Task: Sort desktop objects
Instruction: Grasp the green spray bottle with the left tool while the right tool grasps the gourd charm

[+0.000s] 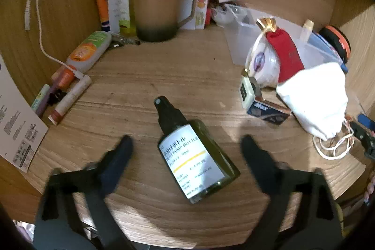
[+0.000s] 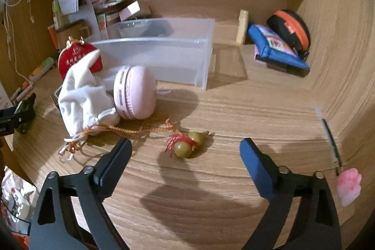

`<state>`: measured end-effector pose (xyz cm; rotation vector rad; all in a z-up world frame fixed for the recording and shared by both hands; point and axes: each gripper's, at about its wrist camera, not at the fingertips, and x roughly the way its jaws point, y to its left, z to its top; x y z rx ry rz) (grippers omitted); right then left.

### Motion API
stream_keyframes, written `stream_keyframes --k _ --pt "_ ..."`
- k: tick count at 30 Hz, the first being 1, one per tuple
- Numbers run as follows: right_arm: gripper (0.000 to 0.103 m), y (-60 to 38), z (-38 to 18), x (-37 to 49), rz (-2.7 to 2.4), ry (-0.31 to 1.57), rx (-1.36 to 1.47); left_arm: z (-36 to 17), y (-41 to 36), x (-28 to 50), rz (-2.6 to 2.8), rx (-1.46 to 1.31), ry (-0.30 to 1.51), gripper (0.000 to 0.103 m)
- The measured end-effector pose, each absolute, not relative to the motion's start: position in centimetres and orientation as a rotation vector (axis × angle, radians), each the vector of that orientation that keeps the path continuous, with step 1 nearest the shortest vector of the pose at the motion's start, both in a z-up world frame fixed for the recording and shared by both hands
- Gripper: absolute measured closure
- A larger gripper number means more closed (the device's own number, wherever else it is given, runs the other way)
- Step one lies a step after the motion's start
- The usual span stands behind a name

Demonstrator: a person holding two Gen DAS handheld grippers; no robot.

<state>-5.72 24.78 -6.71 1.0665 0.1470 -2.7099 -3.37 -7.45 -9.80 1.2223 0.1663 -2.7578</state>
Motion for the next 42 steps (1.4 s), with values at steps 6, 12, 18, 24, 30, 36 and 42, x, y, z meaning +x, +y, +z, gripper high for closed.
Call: stream_keyframes --k 6,12,18,24,30,36,42 --pt "0.036 24.6 -7.6 -6.6 -2.691 0.162 1.102 -9.8 -7.4 -3.3 -2.743 1.221 0.155 0.027" --pt "0.047 24.7 -7.9 -7.1 -2.688 0.158 1.117 -9.6 -7.5 -3.0 -2.719 1.19 0.129 0.039" --pt "0.058 24.7 -7.8 -7.2 -2.684 0.164 1.097 -9.7 -7.8 -2.9 -2.719 1.164 0.11 0.049" --pt "0.079 24.4 -7.8 -7.1 -2.674 0.173 1.073 -9.8 -7.7 -2.8 -2.727 1.143 0.097 0.062" --pt "0.079 24.6 -7.9 -6.6 -2.681 0.148 1.057 -9.9 -7.8 -2.6 -2.722 1.125 0.091 0.062" --pt "0.079 25.6 -6.9 -5.5 -2.715 0.106 1.012 -8.9 -8.4 -1.9 -2.726 1.083 0.125 0.062" --pt "0.079 26.4 -4.5 -3.9 -2.778 0.085 0.91 -7.0 -8.5 -1.1 -2.763 1.008 0.128 0.062"
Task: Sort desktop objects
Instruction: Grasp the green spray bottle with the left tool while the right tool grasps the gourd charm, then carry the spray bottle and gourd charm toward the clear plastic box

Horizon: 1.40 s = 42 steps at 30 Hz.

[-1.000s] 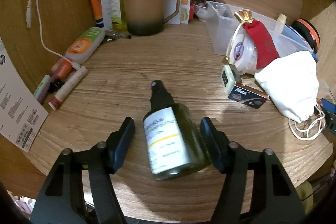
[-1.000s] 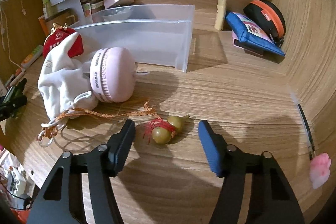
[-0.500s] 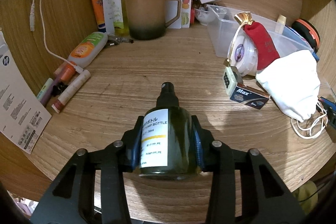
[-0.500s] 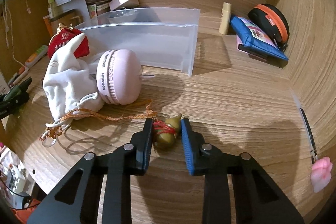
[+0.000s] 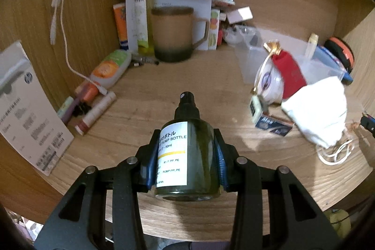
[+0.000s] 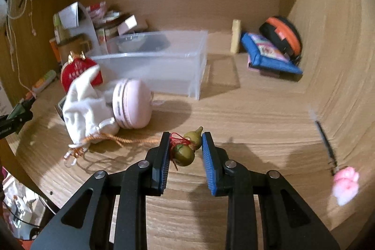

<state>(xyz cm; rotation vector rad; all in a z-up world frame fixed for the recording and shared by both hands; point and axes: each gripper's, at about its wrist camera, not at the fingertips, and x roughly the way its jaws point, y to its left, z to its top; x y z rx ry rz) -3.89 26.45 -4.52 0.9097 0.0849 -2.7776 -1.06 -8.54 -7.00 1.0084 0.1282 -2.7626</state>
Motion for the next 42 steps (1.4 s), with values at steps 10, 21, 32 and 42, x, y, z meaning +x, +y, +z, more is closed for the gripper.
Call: stream_keyframes --k 10,21,32,42 --pt "0.079 26.5 -0.4 -2.1 -2.848 0.141 0.736 -3.3 -7.6 -1.0 -2.86 0.895 0.118 0.062" --pt "0.079 24.9 3.7 -2.8 -2.851 0.203 0.574 0.2 -6.0 -3.3 -2.99 0.827 0.096 0.062" --pt "0.079 23.0 6.6 -6.0 -2.835 0.249 0.478 3.3 -3.8 -7.7 -3.096 0.808 0.039 0.062" --pt "0.081 20.9 8.6 -10.3 -2.803 0.272 0.422 4.8 -1.7 -11.3 -3.154 0.821 -0.031 0.062"
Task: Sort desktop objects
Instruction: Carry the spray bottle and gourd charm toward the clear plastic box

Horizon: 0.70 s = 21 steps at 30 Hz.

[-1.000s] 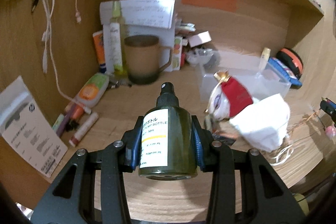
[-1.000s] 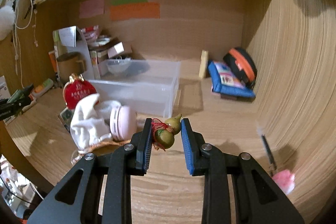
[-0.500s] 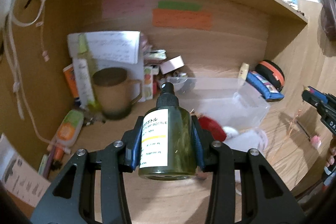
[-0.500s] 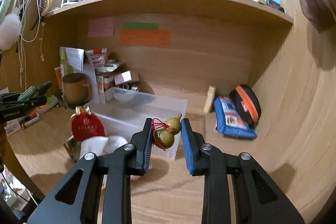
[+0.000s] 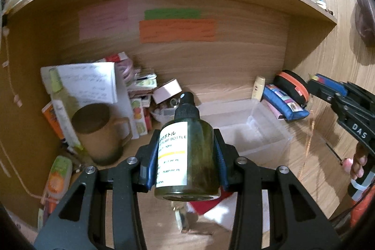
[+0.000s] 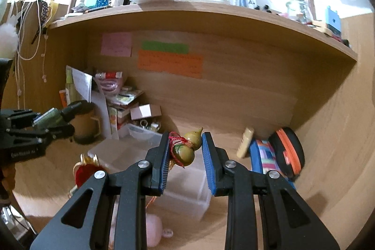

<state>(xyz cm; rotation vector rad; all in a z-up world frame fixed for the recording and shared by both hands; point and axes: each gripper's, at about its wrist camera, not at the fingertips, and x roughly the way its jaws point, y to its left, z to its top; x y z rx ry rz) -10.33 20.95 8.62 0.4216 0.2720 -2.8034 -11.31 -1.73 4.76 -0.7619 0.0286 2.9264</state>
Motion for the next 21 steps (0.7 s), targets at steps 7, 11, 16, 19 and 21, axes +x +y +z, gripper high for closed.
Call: stream_keyframes --k 7,11,16,19,21 --pt "0.09 19.9 8.5 -14.3 -2.769 0.272 0.472 4.8 -0.5 -14.5 2.886 -0.791 0.069 0.062" --pt "0.09 20.0 6.5 -16.8 -2.744 0.26 0.586 3.4 -0.2 -16.1 2.869 -0.852 0.082 0.062" --pt "0.09 23.0 4.4 -15.9 -2.72 0.259 0.671 2.6 -0.6 -15.7 2.857 -0.862 0.071 0.062" --pt "0.09 24.8 2.6 -14.5 -2.709 0.308 0.769 2.5 -0.9 -15.3 2.85 -0.856 0.045 0.062" --pt "0.086 25.7 1.4 -13.9 -2.716 0.33 0.831 2.4 -0.8 -15.0 2.843 -0.849 0.038 0.062"
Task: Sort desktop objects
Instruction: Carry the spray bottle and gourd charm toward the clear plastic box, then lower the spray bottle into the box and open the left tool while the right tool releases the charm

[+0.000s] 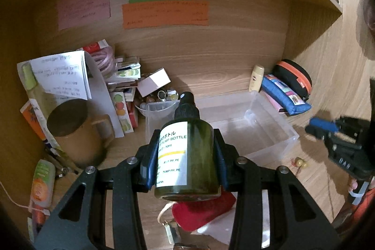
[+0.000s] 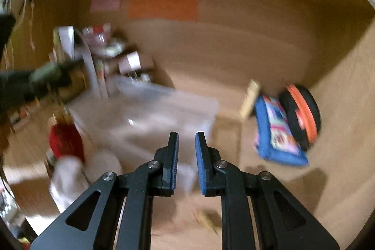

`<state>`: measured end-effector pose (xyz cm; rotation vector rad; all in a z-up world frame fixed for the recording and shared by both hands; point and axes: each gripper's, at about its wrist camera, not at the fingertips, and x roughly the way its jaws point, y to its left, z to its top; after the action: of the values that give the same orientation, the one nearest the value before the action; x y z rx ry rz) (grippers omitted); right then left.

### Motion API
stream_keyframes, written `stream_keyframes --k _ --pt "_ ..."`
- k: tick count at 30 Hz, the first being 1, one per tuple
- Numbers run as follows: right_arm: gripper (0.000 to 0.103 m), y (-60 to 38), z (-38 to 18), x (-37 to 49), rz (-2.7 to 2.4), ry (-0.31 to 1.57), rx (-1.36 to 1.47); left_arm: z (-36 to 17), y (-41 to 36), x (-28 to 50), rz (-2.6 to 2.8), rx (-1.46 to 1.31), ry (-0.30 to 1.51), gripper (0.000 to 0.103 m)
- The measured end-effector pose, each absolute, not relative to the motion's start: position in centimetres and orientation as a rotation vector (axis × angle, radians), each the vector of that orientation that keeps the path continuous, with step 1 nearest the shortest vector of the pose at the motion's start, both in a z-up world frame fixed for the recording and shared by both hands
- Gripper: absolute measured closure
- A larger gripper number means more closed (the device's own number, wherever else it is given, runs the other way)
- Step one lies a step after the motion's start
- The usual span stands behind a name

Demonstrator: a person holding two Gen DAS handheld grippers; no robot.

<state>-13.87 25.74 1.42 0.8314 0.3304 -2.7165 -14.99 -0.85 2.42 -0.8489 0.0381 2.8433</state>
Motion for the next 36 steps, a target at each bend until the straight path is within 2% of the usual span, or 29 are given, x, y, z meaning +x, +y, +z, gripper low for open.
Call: stream_keyframes --k 3,5,10,17,23,25,26,27,28,36 --pt "0.075 28.0 -0.2 -13.3 -2.739 0.309 0.918 2.2 -0.5 -14.4 2.825 -0.848 0.027 0.062" --pt "0.072 29.3 -1.6 -13.2 -2.731 0.303 0.981 2.0 -0.2 -14.1 2.809 -0.856 0.016 0.062" --pt "0.072 29.9 -5.0 -13.7 -2.633 0.326 1.128 1.3 1.0 -13.5 2.768 -0.875 0.006 0.062" --pt "0.07 29.9 -4.9 -13.7 -2.519 0.172 1.107 0.8 2.8 -12.5 2.739 -0.881 0.008 0.062" --pt "0.07 27.8 -5.9 -13.0 -2.442 0.269 1.118 0.6 3.6 -12.0 2.731 -0.891 0.005 0.062" --pt "0.071 27.3 -6.2 -12.9 -2.426 0.309 1.132 0.4 3.8 -12.0 2.729 -0.896 0.005 0.062" --pt "0.074 27.1 -6.3 -12.9 -2.423 0.316 1.135 0.4 3.9 -11.9 2.727 -0.898 0.003 0.062" --pt "0.084 27.0 -6.3 -12.9 -2.429 0.317 1.127 0.4 4.0 -11.9 2.725 -0.899 0.002 0.062" --pt "0.086 27.0 -6.3 -12.9 -2.426 0.31 1.128 0.3 4.1 -11.8 2.726 -0.899 0.002 0.062" --pt "0.088 28.0 -2.5 -11.7 -2.555 0.198 0.954 0.7 4.1 -11.6 2.742 -0.886 0.007 0.062"
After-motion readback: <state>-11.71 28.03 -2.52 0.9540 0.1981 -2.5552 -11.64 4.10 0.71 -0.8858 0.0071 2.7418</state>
